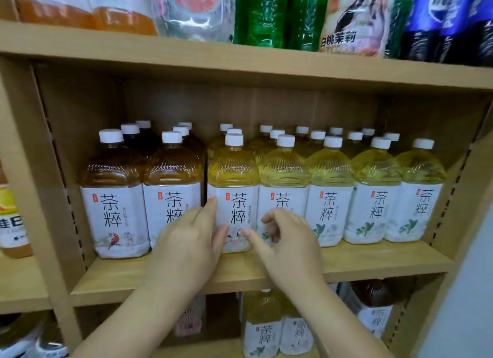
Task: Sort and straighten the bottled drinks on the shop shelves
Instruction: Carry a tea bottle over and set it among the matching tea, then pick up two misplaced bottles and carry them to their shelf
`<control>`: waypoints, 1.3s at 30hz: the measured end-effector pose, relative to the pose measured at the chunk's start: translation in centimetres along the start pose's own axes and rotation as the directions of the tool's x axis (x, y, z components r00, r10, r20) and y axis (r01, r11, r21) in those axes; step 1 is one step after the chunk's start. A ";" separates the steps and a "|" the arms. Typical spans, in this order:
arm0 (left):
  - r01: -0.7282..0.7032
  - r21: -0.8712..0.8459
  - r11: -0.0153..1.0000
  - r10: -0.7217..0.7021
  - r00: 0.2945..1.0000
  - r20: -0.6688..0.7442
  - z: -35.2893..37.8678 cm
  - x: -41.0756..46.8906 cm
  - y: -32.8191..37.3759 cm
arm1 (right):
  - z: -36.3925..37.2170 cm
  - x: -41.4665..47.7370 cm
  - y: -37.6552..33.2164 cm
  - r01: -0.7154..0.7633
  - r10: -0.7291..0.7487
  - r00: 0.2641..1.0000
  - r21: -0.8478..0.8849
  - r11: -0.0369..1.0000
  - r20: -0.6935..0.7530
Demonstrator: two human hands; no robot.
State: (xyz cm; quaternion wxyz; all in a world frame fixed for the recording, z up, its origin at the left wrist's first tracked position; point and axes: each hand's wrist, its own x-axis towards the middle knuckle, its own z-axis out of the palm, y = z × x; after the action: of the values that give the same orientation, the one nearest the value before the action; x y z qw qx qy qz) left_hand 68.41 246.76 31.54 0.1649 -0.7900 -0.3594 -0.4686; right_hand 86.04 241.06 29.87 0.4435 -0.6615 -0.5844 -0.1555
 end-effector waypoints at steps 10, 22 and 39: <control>-0.213 -0.123 0.969 0.138 0.884 -0.446 -12.2 11.4 2.5 | -15.3 9.2 -5.3 0.294 -0.228 0.839 0.060 0.954 -0.494; 0.149 -0.272 0.951 -0.233 0.921 -0.311 -15.4 22.8 1.7 | -20.7 21.1 -5.1 -0.037 0.146 0.931 0.312 0.949 -0.335; 0.352 -0.126 0.928 -0.373 0.890 -0.262 -13.9 24.1 5.5 | -21.4 21.9 -4.5 -0.069 0.121 0.987 0.405 0.912 -0.105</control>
State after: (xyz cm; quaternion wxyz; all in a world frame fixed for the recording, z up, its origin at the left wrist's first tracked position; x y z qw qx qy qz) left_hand 71.00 244.59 59.70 0.0941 -0.6401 -0.4555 -0.6115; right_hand 94.55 238.17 59.49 0.6128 -0.5733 -0.5413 -0.0528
